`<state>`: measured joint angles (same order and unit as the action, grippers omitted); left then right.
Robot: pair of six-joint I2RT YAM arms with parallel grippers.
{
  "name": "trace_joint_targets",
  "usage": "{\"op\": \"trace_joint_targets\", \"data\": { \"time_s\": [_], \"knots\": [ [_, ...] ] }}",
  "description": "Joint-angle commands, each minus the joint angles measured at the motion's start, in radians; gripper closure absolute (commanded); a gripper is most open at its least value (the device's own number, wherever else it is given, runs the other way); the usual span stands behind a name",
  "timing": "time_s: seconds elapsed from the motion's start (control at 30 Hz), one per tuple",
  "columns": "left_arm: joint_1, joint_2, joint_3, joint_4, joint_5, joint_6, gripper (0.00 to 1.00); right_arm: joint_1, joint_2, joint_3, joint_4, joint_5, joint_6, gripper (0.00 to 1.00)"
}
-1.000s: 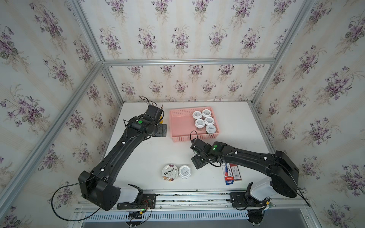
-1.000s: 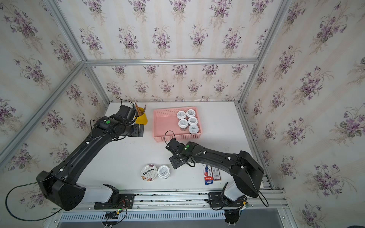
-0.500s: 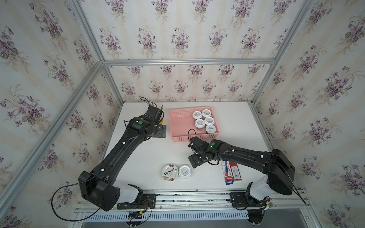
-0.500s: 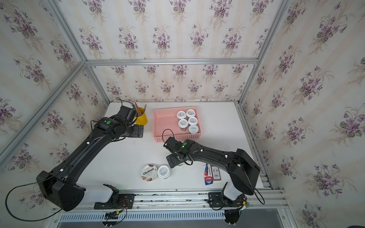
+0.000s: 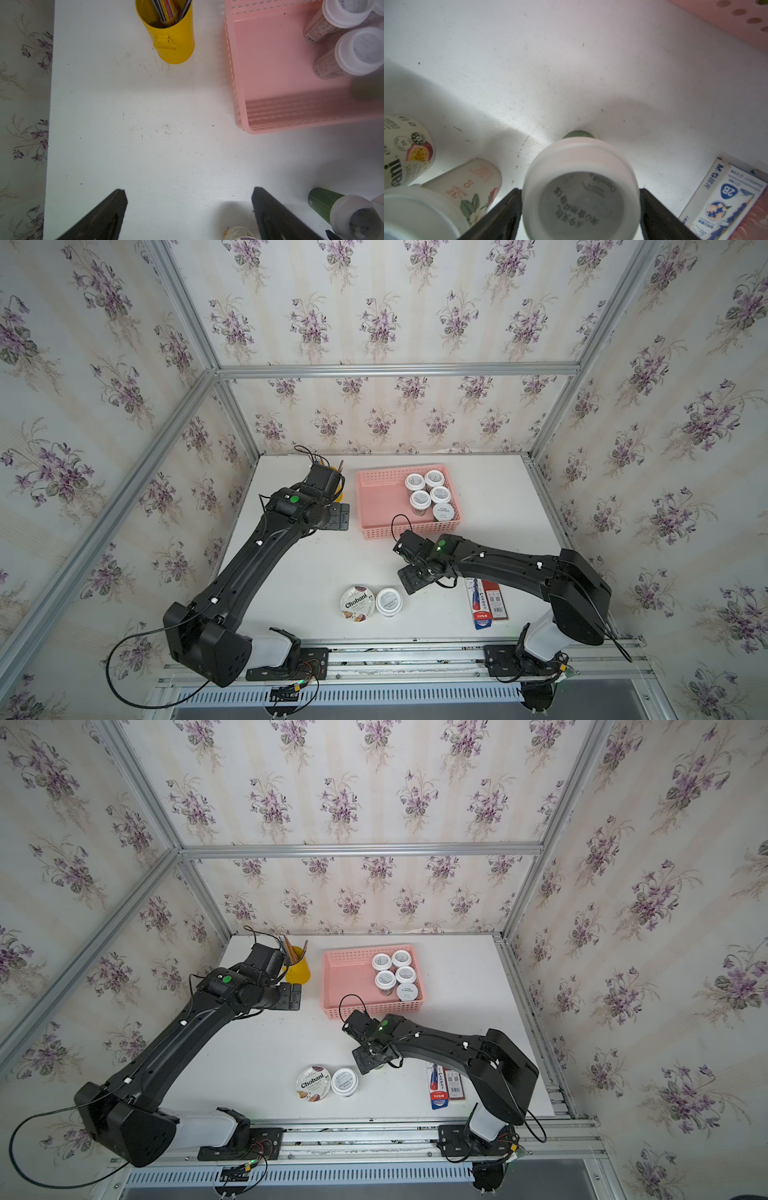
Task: Put the yogurt in the basket
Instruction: Pick up the yogurt from the center of the board.
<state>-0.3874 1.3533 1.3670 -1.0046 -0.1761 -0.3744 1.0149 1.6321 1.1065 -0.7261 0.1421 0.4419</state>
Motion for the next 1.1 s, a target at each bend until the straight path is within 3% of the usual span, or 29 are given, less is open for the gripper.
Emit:
{"op": "trace_joint_targets", "data": {
  "time_s": [0.0,0.47,1.07],
  "knots": [
    [0.000,-0.002,-0.001,0.010,-0.008,0.003,0.01,0.001,0.004,0.002,0.002,0.017,-0.001,0.11],
    [0.000,0.000,-0.002,0.010,-0.013,0.004,0.01,0.001,0.029,-0.004,0.016,0.018,-0.008,0.21],
    [0.002,0.015,0.034,-0.006,-0.005,0.009,0.01,-0.020,0.027,0.073,-0.039,0.052,-0.047,0.22]
  ]
}}
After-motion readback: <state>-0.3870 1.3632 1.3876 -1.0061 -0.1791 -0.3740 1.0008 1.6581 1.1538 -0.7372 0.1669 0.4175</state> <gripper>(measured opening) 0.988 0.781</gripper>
